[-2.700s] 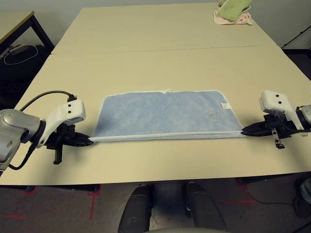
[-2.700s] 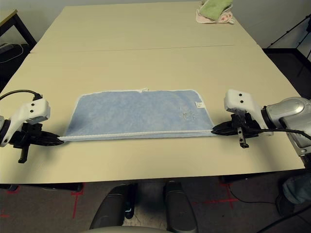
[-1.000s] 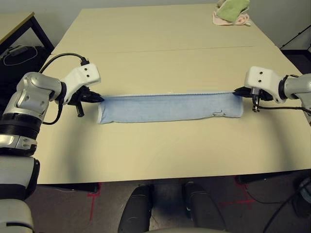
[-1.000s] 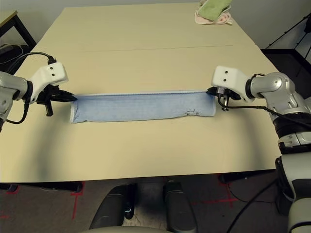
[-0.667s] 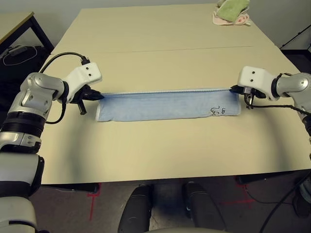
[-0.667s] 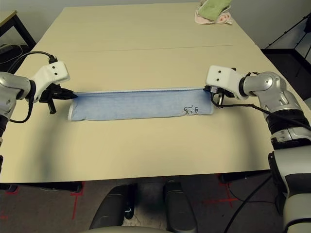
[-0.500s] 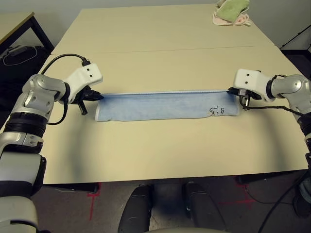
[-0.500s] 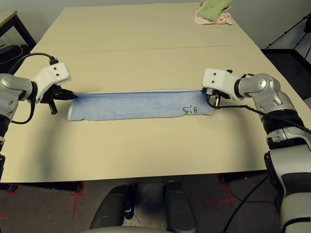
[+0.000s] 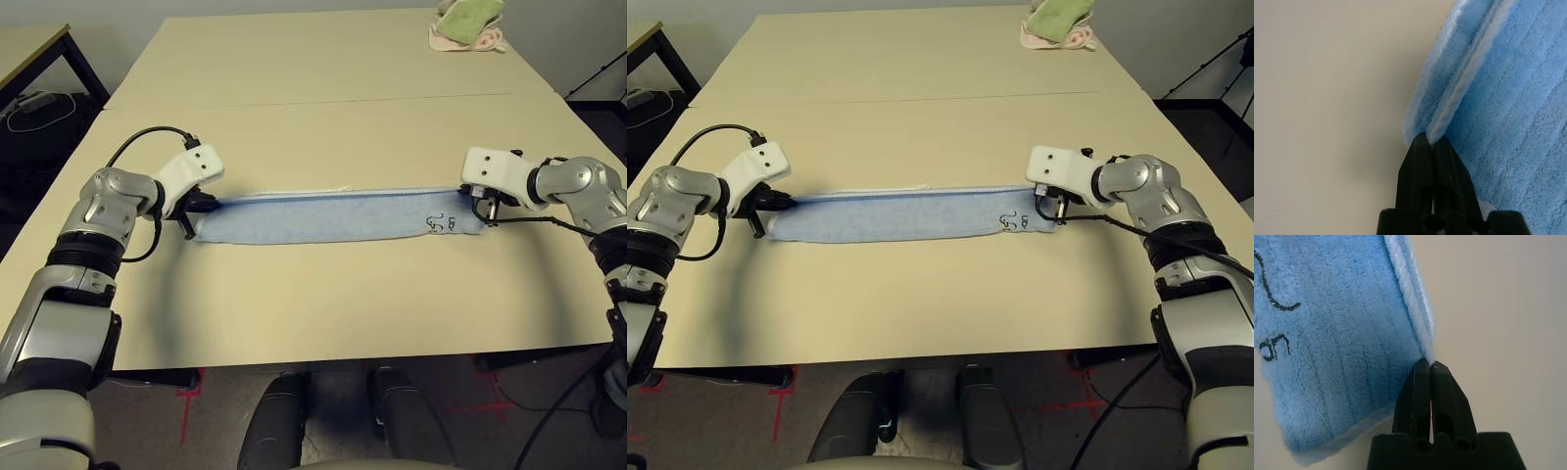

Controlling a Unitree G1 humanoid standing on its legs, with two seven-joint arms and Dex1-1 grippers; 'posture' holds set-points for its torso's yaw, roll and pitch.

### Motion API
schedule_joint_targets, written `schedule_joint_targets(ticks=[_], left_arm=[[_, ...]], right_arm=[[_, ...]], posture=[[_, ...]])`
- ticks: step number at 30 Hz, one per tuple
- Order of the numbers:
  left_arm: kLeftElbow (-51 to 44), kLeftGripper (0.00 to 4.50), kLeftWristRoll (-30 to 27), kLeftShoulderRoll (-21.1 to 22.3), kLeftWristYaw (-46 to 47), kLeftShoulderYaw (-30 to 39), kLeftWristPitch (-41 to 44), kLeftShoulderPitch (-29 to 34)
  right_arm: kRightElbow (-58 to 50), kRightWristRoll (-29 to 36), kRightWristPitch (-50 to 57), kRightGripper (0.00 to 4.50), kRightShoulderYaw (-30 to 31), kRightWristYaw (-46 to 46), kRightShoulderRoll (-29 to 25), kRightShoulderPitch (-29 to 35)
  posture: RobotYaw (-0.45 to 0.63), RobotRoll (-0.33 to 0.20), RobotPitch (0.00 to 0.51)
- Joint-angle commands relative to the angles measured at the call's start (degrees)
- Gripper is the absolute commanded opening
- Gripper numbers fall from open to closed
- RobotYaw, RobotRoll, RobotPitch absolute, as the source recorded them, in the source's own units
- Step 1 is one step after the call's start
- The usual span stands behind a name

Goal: Fold the towel and set it aside.

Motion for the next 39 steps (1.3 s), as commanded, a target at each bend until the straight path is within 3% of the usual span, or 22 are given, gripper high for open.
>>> schedule_joint_targets(ticks=[1,3,12,18,25,29,33,39], left_arm=[[3.27,0.5,3.31,1.5,2.62,0.03,1.75,0.1],[3.23,1.01,3.38,1.53,2.74,0.44,2.08,-0.2],[-1.36,4.46,2.53,2.85,6.42,4.77,3.04,-1.41],[-6.65,4.49,-1.03,1.06,12.66,11.05,1.96,-0.37],[-14.14,4.49,-8.71,-3.23,17.84,20.31,7.33,2.02],[-21.29,4.49,-18.23,-7.66,19.93,28.51,17.57,5.42],[-33.59,4.49,-27.22,-8.89,17.16,31.99,31.62,13.39],[-43.53,4.49,-32.97,-10.21,19.79,34.69,38.3,21.51]], right_arm=[[2.54,-1.65,1.66,0.55,-0.3,-1.15,-1.42,0.31],[1.86,-1.17,1.78,1.08,-0.53,-0.15,-1.33,0.53],[0.33,5.38,3.73,4.49,-7.69,0.45,-3.22,1.59],[-3.2,13.08,5.38,4.5,-15.19,1.32,-3.64,4.37],[-17.25,30.99,20.34,4.5,-28.93,-1.04,3.57,10.42],[-29.77,44.06,36.83,4.5,-38.61,-10.58,10.86,15.35],[-40.07,52.01,48.21,4.5,-43.3,-17.78,15.01,21.58],[-48.77,61.36,59.67,4.5,-46.87,-23.61,17.71,28.88]], posture=[[0.03,0.0,0.118],[0.03,0.0,0.116],[0.03,0.0,0.111],[0.03,0.0,0.112],[0.04,0.0,0.11],[0.04,0.0,0.11],[0.03,0.0,0.113],[0.02,0.0,0.112]])
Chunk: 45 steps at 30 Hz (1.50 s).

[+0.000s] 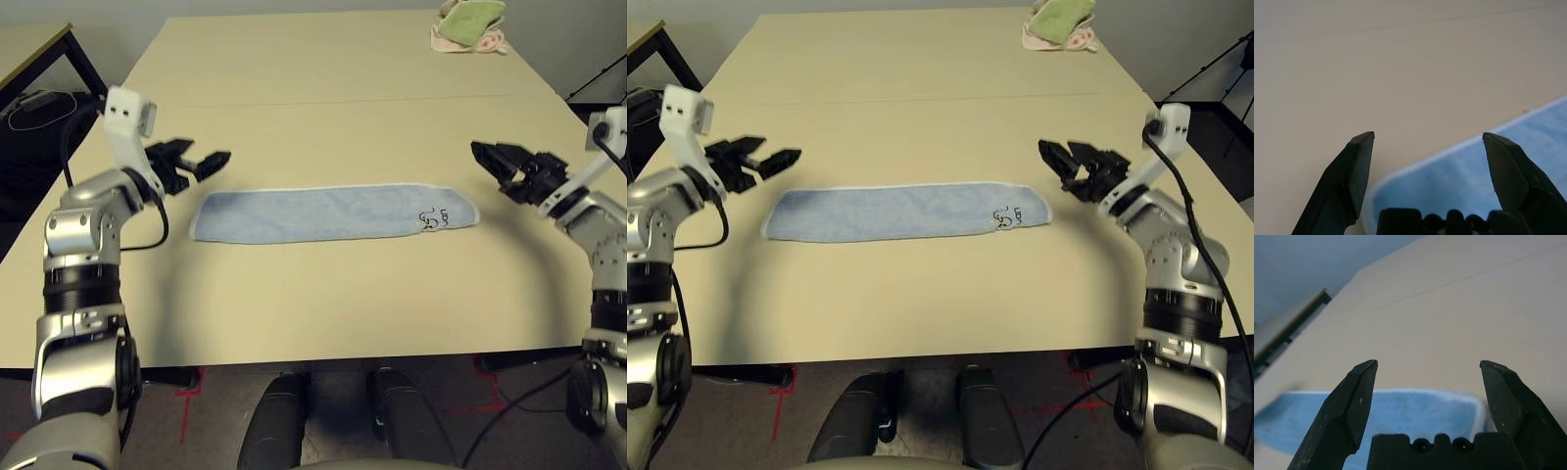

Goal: Fold the towel and set it aside.

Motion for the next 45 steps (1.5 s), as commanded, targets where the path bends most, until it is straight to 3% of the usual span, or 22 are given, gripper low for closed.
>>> schedule_joint_targets(ticks=[1,8,14,26,36,45], left_arm=[[-4.26,4.49,-2.71,-2.17,2.6,2.39,0.76,3.1],[-4.6,4.49,-3.81,-4.99,0.18,1.63,-9.05,8.43],[0.04,4.49,-1.9,-1.51,-10.43,-3.73,-16.39,11.23],[5.84,4.49,1.47,0.8,-20.39,-9.57,-30.4,9.9],[10.88,4.49,4.28,2.04,-29.96,-14.3,-41.86,8.01],[9.68,4.49,3.71,0.98,-29.61,-15.29,-41.83,7.63]], right_arm=[[-4.39,4.31,4.49,4.5,-1.7,-1.98,0.57,3.79],[-5.38,-4.43,-6.86,4.5,5.27,1.3,-1.75,9.39],[-4.21,-7.17,-10.21,4.5,8.15,4.4,-3.94,9.76],[-3.55,-14.6,-23.25,4.5,12.08,10.11,-6.47,13.74],[2.96,-22.78,-35.12,4.5,17.23,18.92,-13.38,11.41],[12.69,-33.33,-55.05,4.5,21.47,20.99,-17.91,8.55]], posture=[[0.03,0.0,0.111],[0.03,0.0,0.114],[0.02,0.0,0.115],[0.01,0.0,0.125],[0.01,0.0,0.129],[0.01,0.0,0.132]])
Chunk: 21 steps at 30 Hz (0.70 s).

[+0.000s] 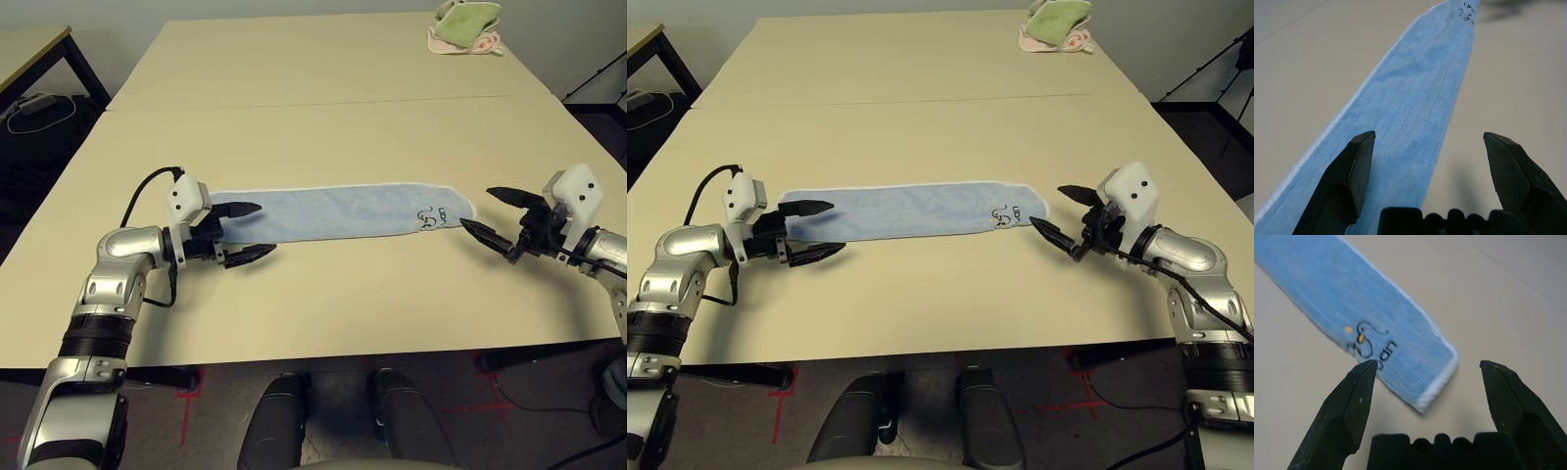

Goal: Fold the towel and set it aside.

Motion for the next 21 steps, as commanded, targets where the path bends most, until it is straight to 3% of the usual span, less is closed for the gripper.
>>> schedule_joint_targets(ticks=[1,5,8,15,21], left_arm=[[-0.99,4.49,0.25,-0.3,0.35,-0.56,0.6,0.38],[-2.24,4.49,-0.13,-0.42,1.27,-0.24,1.87,0.48],[-2.81,4.49,-0.29,-0.33,1.83,-0.03,2.46,0.7],[-3.78,4.49,-0.43,-0.09,2.37,-0.03,3.88,1.21],[-4.07,4.49,-0.43,-0.2,2.52,-0.16,4.86,0.84]], right_arm=[[3.96,-4.52,-8.58,4.5,1.83,-0.46,-0.86,0.3],[7.39,-9.68,-17.82,4.5,2.65,-4.24,-1.12,0.97],[7.39,-6.73,-17.23,4.5,1.0,-6.46,1.71,1.69],[-11.17,25.93,26.48,4.5,-9.26,-11.32,10.69,8.98],[-19.27,43.47,46.83,4.5,-15.92,-24.05,17.84,12.06]], posture=[[0.01,0.0,0.132],[0.01,0.0,0.131],[0.01,0.0,0.132],[0.01,0.0,0.132],[0.01,0.0,0.132]])
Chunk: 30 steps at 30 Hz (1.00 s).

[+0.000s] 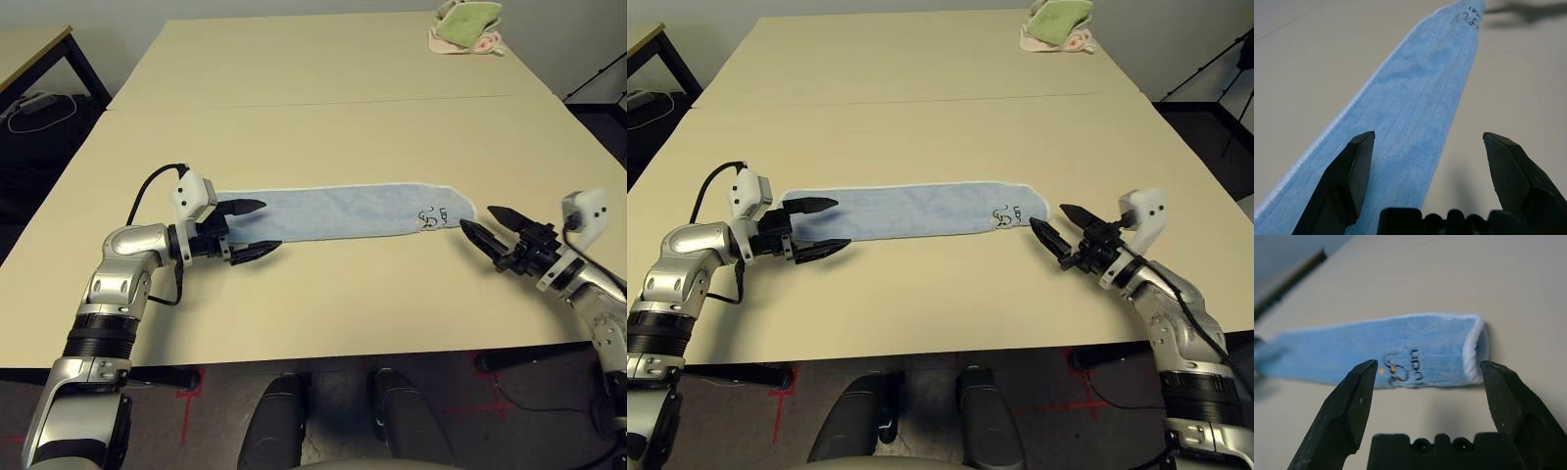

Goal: Fold the towel and set it aside.

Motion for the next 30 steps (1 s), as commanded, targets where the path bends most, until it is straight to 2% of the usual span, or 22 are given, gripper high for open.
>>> schedule_joint_targets(ticks=[1,4,8,12,24,30], left_arm=[[-1.24,4.49,-0.16,0.06,0.05,-0.27,0.88,0.35],[-1.5,4.49,-0.21,0.07,0.11,-0.25,1.28,0.37],[-2.0,4.49,-0.21,0.21,0.28,-0.11,1.63,0.58],[-2.39,4.49,-0.11,0.49,-0.33,-0.22,1.17,0.87],[-1.25,4.49,0.45,-0.41,-3.23,-1.66,-3.13,0.55],[-1.48,4.49,0.46,-0.53,-4.03,-2.28,-3.58,0.38]], right_arm=[[-2.81,9.78,9.23,4.5,-3.52,-7.82,4.12,1.43],[-3.99,15.02,13.53,4.5,-5.33,-13.18,7.35,2.73],[-4.46,17.06,13.91,4.5,-6.79,-18.5,9.95,3.02],[-2.12,17.65,13.88,4.5,-7.39,-21.2,9.67,0.31],[8.28,10.87,12.26,4.5,-5.37,-19.26,6.73,-9.02],[8.62,10.12,14.31,4.5,-5.21,-19.78,7.3,-9.74]], posture=[[0.01,0.0,0.132],[0.01,0.0,0.133],[0.02,0.0,0.137],[0.02,0.0,0.139],[0.01,0.0,0.139],[0.01,0.0,0.138]])
